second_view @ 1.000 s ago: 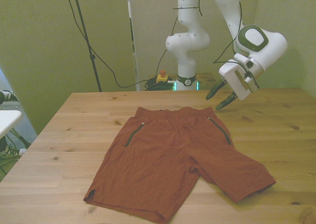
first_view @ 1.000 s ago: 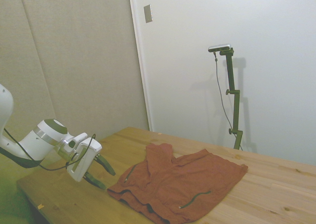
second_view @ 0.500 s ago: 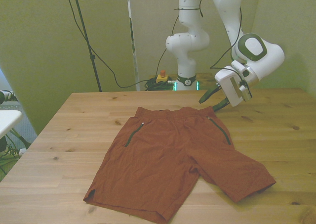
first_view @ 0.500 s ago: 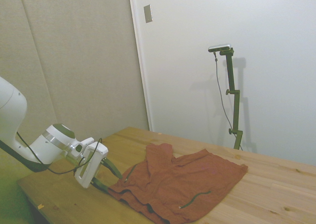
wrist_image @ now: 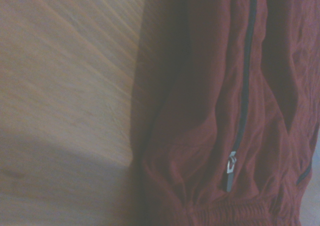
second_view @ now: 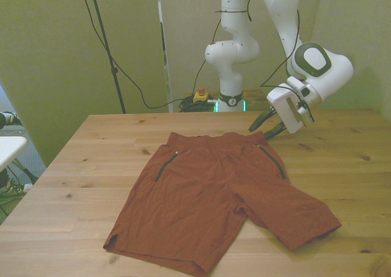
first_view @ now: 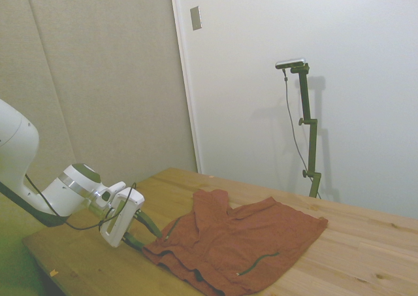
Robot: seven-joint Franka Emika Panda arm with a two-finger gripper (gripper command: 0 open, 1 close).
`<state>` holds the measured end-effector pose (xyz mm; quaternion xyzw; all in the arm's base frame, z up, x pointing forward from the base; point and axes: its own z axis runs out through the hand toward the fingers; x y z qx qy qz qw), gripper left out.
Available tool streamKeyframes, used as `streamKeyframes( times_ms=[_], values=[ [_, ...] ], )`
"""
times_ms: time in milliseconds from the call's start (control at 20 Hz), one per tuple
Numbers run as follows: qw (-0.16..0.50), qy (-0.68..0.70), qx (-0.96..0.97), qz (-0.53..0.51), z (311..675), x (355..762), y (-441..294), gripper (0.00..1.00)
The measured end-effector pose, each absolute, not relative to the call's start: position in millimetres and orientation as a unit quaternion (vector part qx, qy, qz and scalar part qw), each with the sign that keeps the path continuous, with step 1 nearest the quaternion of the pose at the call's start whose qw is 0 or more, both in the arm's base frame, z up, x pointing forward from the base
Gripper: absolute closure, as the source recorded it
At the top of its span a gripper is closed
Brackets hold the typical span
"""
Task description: Fold the shorts
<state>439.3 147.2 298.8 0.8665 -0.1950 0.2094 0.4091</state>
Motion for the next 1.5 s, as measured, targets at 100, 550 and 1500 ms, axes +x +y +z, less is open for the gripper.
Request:
streamKeyframes(
  times_ms=[100,550,1500],
  values=[
    [0.407,-0.193,0.868,0.209,297,439,149,1.00],
    [0.406,-0.189,0.870,0.205,291,438,151,1.00],
    [0.331,-0.251,0.886,0.205,373,440,144,1.00]
  ],
)
